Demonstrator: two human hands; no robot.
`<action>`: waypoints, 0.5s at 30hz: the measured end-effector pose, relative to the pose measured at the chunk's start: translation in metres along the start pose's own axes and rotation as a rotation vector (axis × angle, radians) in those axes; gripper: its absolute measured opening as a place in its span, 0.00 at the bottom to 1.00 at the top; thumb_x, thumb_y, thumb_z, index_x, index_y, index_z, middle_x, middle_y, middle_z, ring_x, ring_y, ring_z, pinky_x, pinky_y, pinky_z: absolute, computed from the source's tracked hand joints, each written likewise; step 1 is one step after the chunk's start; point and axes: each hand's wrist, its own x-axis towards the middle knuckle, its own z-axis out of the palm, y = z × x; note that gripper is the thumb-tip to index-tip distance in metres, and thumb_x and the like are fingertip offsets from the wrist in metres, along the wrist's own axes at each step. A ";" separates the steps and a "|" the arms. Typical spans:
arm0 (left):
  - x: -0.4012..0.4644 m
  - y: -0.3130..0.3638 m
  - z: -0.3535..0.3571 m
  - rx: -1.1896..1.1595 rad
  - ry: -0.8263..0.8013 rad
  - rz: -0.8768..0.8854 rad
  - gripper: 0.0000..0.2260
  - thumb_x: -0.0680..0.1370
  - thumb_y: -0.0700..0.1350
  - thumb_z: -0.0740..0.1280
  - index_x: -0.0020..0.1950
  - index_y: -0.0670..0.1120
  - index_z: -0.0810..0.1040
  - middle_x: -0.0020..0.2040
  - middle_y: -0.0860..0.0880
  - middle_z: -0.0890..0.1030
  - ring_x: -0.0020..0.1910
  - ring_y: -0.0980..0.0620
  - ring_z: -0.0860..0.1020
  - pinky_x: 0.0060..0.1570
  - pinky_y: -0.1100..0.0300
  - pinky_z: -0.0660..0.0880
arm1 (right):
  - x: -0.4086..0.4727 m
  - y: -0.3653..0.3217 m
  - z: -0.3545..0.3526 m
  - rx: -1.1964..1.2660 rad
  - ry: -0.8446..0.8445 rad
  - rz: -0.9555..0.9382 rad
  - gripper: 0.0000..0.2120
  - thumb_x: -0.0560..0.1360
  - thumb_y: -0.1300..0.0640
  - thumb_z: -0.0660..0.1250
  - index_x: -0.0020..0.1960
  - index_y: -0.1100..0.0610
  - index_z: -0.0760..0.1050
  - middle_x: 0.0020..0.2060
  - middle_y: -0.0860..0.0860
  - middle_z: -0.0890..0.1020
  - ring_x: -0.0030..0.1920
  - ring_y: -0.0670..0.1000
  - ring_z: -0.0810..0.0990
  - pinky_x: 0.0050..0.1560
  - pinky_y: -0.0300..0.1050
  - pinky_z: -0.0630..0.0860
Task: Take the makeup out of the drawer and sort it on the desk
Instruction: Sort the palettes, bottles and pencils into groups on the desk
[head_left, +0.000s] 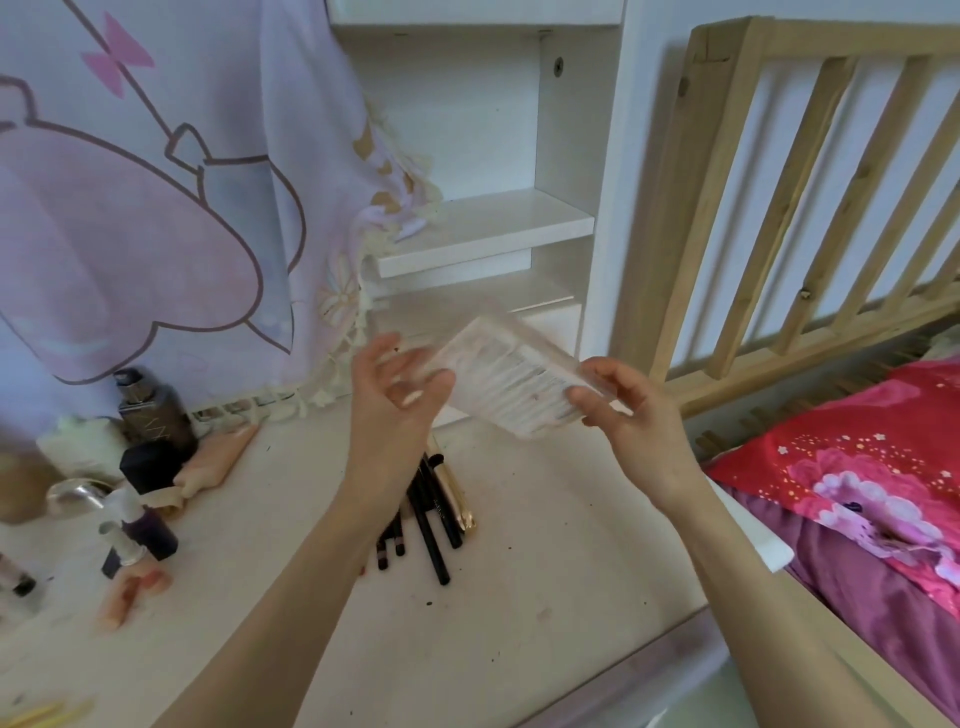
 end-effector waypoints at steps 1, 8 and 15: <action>0.003 0.003 -0.007 0.103 0.003 0.098 0.25 0.73 0.43 0.71 0.64 0.54 0.63 0.57 0.54 0.74 0.54 0.62 0.75 0.53 0.70 0.72 | 0.001 -0.002 -0.002 -0.142 -0.011 -0.085 0.06 0.74 0.59 0.68 0.50 0.55 0.77 0.46 0.49 0.80 0.47 0.46 0.78 0.46 0.32 0.73; 0.004 0.010 -0.013 0.733 -0.306 0.503 0.12 0.75 0.49 0.65 0.55 0.48 0.79 0.49 0.56 0.80 0.50 0.56 0.78 0.53 0.51 0.75 | -0.008 -0.008 0.016 -0.335 -0.004 -0.436 0.10 0.73 0.58 0.68 0.54 0.54 0.77 0.48 0.39 0.74 0.51 0.35 0.73 0.54 0.29 0.68; -0.009 -0.005 -0.007 0.622 -0.098 0.567 0.12 0.75 0.51 0.63 0.54 0.47 0.77 0.49 0.55 0.80 0.48 0.60 0.78 0.45 0.58 0.76 | -0.025 -0.013 0.041 0.355 -0.006 0.385 0.52 0.59 0.34 0.69 0.76 0.48 0.51 0.73 0.47 0.61 0.71 0.50 0.64 0.69 0.48 0.65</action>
